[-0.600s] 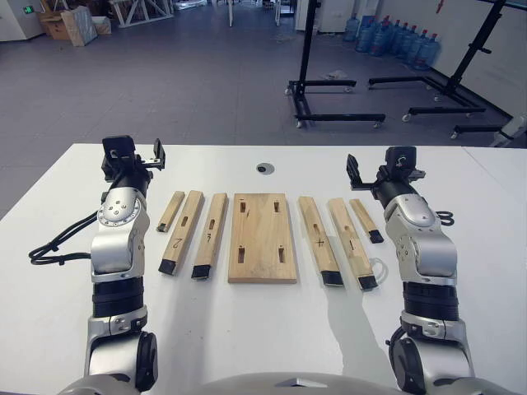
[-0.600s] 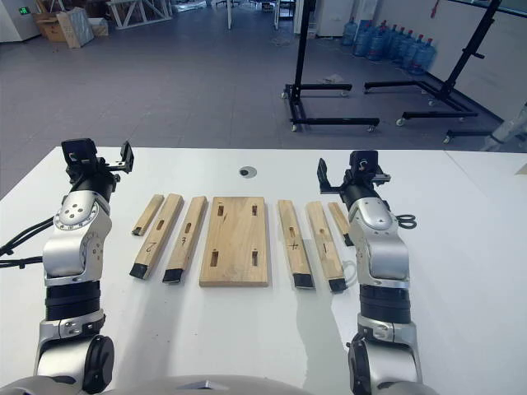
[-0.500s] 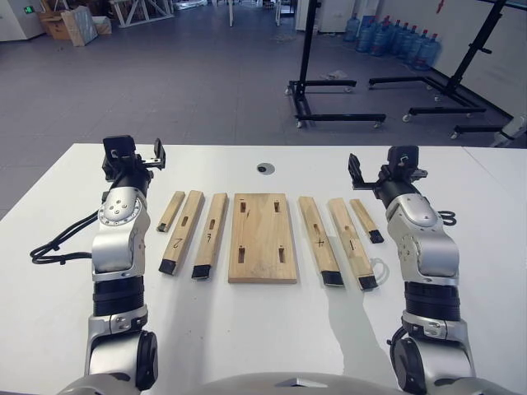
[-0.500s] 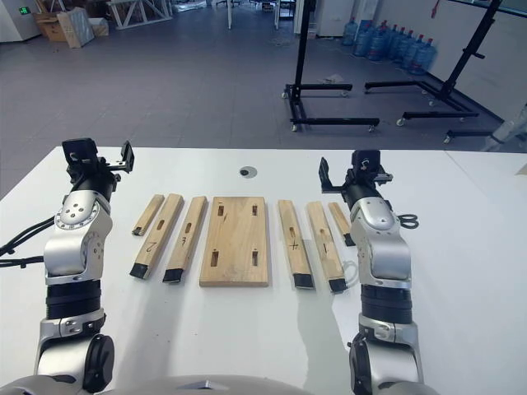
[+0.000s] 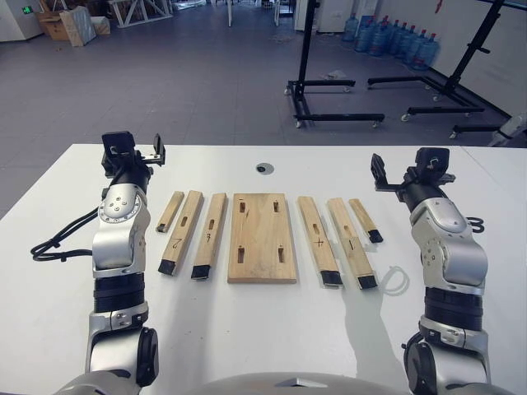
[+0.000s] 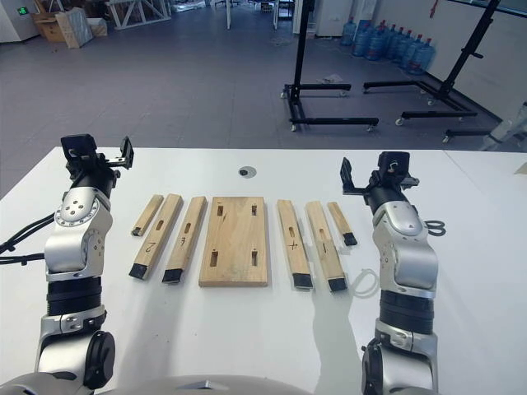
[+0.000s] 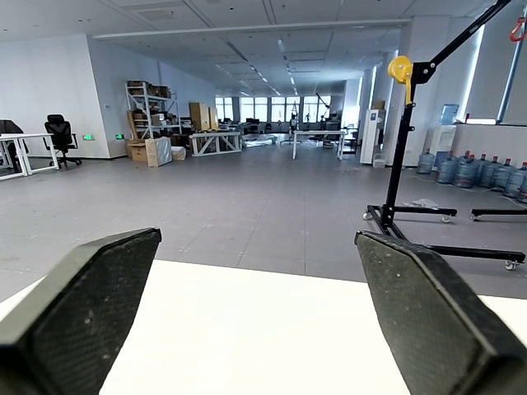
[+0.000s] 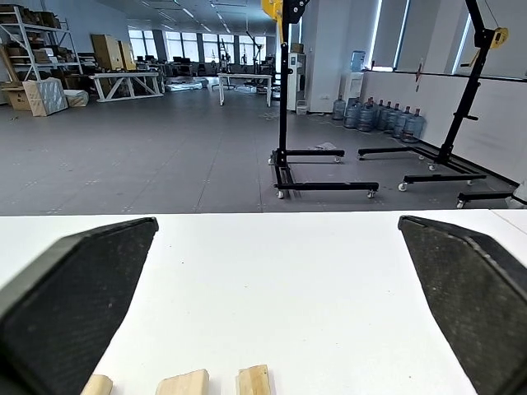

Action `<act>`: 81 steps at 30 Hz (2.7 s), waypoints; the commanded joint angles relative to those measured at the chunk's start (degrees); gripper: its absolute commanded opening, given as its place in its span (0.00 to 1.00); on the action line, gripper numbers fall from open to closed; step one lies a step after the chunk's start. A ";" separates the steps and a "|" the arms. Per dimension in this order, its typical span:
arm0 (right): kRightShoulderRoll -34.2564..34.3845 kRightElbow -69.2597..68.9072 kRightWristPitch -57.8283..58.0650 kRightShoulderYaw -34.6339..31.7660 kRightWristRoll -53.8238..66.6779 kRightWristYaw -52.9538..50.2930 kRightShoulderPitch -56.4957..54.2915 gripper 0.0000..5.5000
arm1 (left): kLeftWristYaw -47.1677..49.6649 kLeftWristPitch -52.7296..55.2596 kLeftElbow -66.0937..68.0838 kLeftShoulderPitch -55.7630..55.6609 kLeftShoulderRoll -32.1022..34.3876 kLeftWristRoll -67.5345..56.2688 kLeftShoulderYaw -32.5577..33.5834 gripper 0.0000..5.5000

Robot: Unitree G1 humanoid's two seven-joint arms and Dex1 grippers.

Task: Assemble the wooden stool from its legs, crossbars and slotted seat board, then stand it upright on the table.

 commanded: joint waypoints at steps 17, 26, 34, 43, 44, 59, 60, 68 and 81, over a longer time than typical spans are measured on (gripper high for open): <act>-0.25 0.73 1.13 1.00 0.28 0.62 -0.29 0.98 | 0.13 2.60 -0.09 -0.88 0.10 0.42 -1.00 0.79; -0.32 1.37 1.25 1.24 0.56 0.84 0.16 0.98 | -0.60 2.62 -0.54 -0.95 0.93 0.86 -1.51 0.79; -8.62 5.46 8.85 -0.75 4.08 11.24 5.84 0.98 | -1.53 3.18 -0.74 1.25 2.34 0.42 -0.23 0.79; -10.57 21.05 -2.30 4.18 1.79 20.66 3.71 0.98 | -2.92 5.98 -1.26 1.42 0.92 -3.00 0.42 0.79; -10.80 22.95 -3.82 5.15 0.77 20.67 3.01 0.98 | -3.05 5.96 -1.23 1.38 1.02 -3.04 0.39 0.79; -9.81 34.46 -10.31 11.10 -4.65 21.39 4.82 0.87 | -2.73 5.80 -1.06 1.43 0.55 -3.00 0.51 0.79; -9.55 34.69 -9.68 10.82 -4.31 20.89 5.03 0.83 | -2.58 5.94 -1.02 1.39 0.53 -3.01 0.52 0.79; -9.00 35.60 -8.17 8.81 -2.33 20.51 6.06 0.59 | -2.40 6.95 -0.47 1.13 0.47 -3.33 0.79 0.79; -7.88 35.25 -9.74 10.85 -2.52 20.37 8.01 0.23 | -2.66 7.07 -0.30 1.29 0.74 -3.67 1.12 0.79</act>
